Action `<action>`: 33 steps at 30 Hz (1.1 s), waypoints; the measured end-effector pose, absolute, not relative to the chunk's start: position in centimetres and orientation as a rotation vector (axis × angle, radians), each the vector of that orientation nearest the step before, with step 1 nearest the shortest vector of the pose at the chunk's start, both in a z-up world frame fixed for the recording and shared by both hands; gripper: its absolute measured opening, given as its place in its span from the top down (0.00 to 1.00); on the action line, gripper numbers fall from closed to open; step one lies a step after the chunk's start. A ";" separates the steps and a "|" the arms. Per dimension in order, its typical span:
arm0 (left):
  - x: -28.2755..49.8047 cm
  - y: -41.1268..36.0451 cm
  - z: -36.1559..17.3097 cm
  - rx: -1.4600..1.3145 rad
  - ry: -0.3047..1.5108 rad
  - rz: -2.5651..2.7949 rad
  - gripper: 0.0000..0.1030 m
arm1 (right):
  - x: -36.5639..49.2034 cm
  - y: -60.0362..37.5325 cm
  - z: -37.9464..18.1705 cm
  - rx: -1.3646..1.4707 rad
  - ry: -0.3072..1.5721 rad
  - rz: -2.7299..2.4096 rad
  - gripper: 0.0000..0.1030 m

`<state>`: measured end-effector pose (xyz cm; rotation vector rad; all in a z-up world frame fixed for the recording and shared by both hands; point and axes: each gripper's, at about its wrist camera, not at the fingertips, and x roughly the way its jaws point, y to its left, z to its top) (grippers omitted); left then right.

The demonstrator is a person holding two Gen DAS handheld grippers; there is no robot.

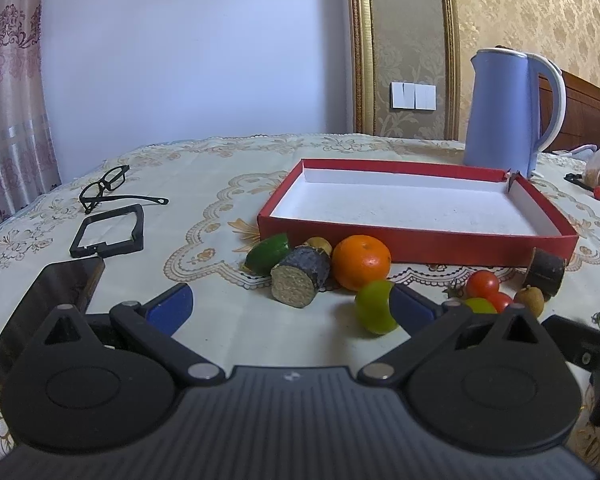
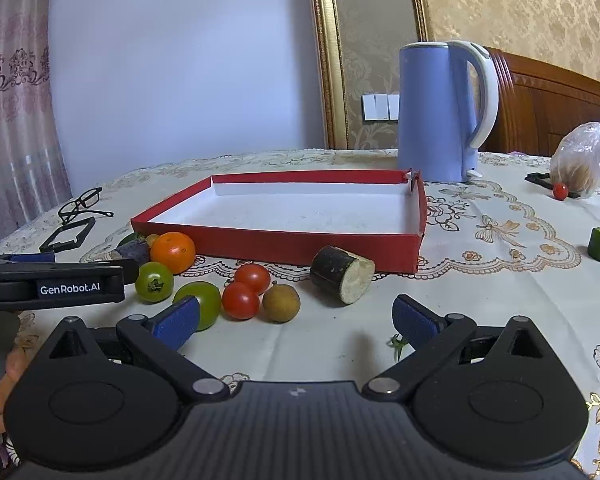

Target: Organize fruits

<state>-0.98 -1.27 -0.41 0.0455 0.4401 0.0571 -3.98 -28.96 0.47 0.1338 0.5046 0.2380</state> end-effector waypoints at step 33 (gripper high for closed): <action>-0.8 -1.2 -0.6 0.045 0.449 0.064 0.00 | -4.0 -29.3 0.3 0.151 0.497 0.257 0.00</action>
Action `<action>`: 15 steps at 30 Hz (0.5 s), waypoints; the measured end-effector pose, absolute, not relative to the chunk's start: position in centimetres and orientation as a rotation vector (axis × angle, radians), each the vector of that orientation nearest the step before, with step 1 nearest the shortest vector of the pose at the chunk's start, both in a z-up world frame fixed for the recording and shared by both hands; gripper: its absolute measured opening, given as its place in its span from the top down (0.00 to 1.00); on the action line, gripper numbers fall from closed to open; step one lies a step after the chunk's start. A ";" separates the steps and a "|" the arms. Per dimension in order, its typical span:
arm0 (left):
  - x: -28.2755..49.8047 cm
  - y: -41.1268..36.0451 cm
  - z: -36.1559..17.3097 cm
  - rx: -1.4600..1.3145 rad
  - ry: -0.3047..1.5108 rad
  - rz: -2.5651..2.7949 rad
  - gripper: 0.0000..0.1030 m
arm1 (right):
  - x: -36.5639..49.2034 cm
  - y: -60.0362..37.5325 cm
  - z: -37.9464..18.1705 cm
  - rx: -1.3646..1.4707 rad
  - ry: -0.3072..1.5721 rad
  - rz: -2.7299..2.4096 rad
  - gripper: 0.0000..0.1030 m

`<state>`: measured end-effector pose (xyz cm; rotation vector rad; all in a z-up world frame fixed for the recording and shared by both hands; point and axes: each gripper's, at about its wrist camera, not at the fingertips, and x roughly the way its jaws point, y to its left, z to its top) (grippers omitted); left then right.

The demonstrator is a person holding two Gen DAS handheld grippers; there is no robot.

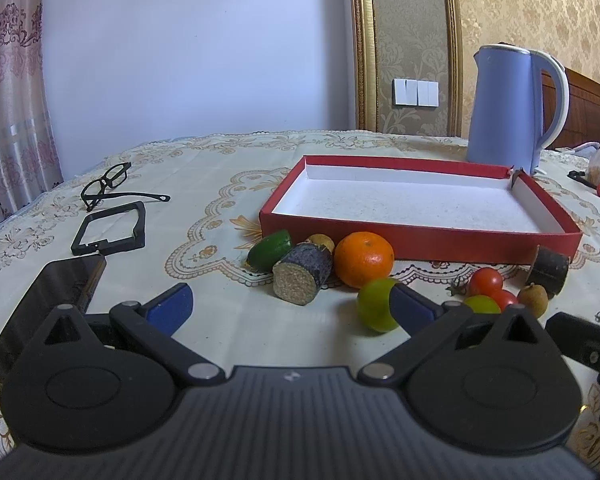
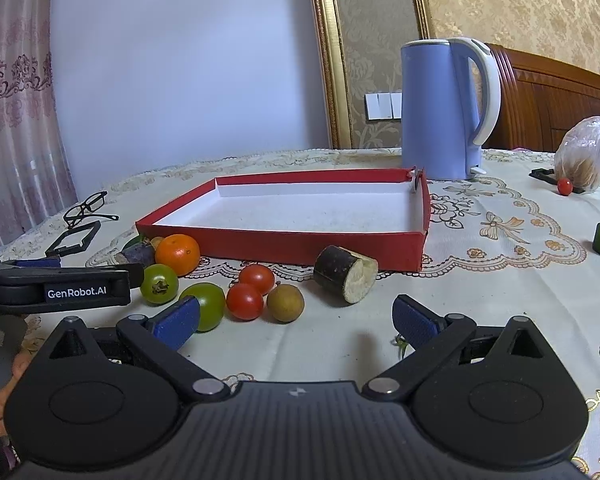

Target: Organize fruits

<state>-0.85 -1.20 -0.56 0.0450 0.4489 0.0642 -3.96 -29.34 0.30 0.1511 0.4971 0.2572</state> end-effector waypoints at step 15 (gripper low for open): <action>-0.8 -1.2 -0.6 0.042 0.449 0.062 0.00 | -3.4 -29.1 0.8 0.106 0.505 0.227 0.00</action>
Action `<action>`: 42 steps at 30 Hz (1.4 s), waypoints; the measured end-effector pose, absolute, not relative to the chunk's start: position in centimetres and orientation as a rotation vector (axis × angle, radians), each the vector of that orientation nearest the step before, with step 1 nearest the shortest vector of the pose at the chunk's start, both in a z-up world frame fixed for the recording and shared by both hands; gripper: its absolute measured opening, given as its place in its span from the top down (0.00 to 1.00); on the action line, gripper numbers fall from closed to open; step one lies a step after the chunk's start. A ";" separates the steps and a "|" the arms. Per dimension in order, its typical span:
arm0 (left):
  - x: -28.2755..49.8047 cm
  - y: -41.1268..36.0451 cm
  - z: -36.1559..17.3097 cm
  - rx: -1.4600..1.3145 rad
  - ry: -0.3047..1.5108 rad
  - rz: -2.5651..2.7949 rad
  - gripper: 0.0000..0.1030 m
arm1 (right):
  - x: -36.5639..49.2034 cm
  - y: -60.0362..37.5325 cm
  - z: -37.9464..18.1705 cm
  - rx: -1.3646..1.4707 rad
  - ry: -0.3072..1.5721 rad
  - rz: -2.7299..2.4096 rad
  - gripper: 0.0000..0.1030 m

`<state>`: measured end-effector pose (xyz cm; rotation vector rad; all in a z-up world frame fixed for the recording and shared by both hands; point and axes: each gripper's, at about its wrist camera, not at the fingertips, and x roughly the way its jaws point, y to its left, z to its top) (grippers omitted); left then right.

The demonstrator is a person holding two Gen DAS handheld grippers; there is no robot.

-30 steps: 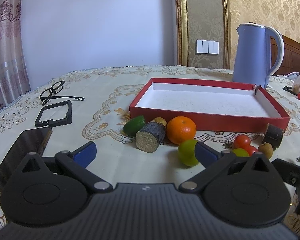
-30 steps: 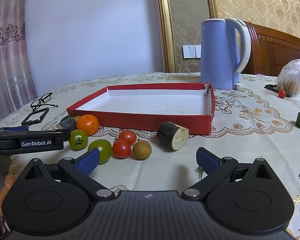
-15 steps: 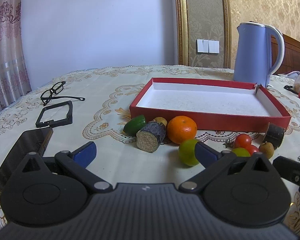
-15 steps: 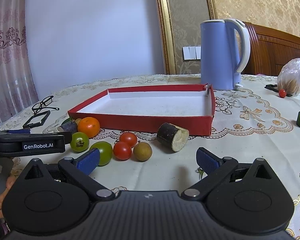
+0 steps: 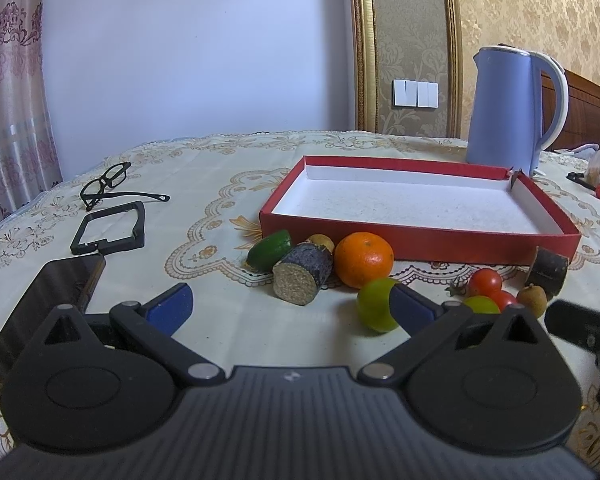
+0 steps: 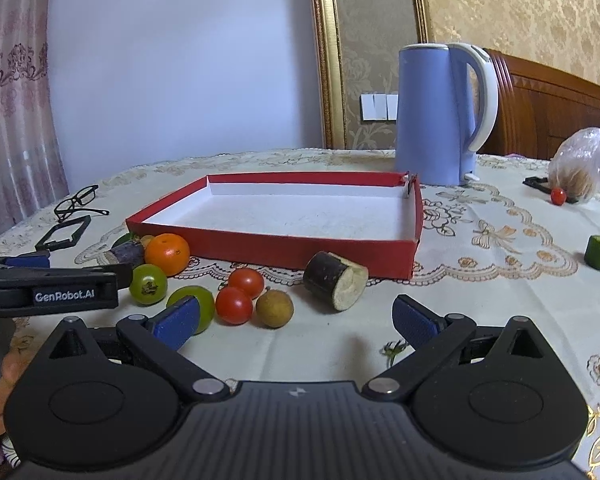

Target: Organize fruits

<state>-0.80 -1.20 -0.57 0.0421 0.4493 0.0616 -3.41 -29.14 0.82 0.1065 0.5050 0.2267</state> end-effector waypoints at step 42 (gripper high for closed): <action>-0.9 -0.9 -0.5 0.020 0.466 0.046 0.00 | 2.6 -30.6 0.4 0.162 0.627 0.182 0.56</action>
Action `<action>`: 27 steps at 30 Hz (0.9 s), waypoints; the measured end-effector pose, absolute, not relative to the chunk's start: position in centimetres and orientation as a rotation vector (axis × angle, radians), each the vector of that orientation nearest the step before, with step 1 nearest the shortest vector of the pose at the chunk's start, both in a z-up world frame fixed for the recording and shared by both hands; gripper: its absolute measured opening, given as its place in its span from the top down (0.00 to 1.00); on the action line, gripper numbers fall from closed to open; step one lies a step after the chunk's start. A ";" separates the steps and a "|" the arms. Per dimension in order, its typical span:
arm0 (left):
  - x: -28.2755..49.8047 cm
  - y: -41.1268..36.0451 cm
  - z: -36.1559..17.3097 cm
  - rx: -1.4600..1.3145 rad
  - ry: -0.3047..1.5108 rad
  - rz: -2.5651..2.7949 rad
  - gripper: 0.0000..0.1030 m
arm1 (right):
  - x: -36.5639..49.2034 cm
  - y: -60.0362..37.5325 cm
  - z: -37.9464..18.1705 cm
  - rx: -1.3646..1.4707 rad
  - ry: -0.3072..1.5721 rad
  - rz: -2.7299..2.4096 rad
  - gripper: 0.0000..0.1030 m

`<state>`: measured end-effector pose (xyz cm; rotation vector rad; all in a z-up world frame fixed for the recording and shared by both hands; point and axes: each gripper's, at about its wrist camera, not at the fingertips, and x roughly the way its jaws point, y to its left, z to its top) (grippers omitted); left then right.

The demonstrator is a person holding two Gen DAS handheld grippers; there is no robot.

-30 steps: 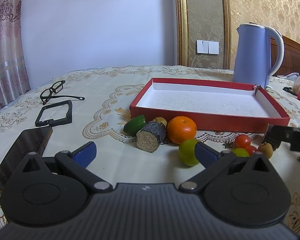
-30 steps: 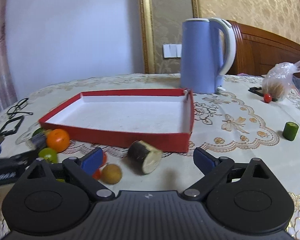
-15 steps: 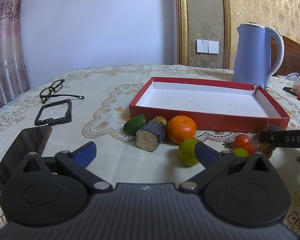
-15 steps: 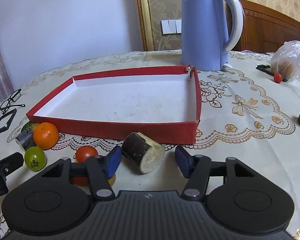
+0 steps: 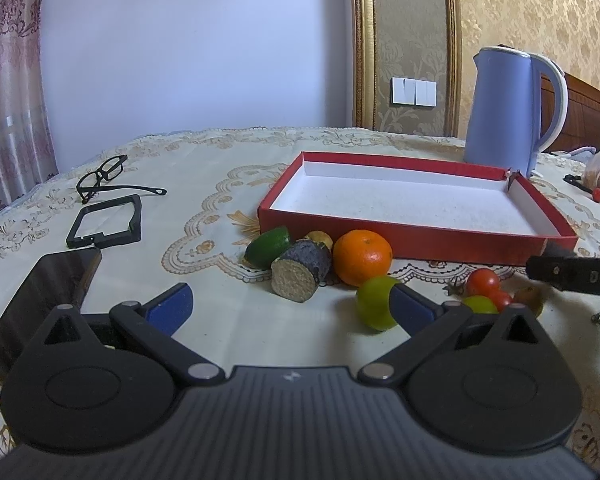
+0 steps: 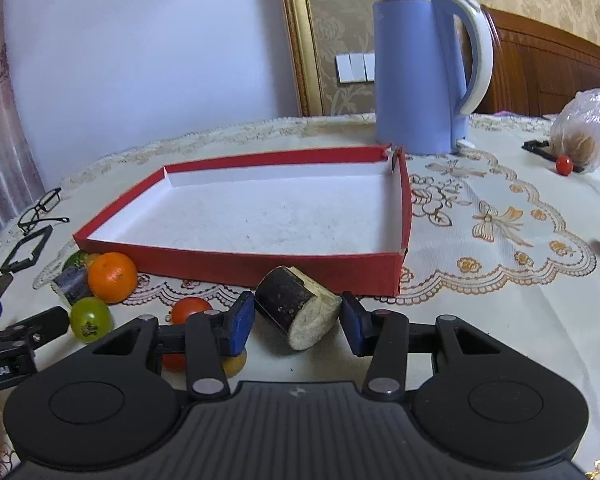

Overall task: Organize fruits
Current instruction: 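Close the right gripper on the cut eggplant slice, then grasp the green tomato with the left gripper while the right gripper holds the eggplant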

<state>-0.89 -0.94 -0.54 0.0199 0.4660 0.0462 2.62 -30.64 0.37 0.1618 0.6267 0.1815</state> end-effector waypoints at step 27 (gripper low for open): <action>0.3 -2.1 -0.2 -0.019 0.546 -0.078 0.06 | -0.4 -31.8 1.1 0.215 0.566 0.250 0.56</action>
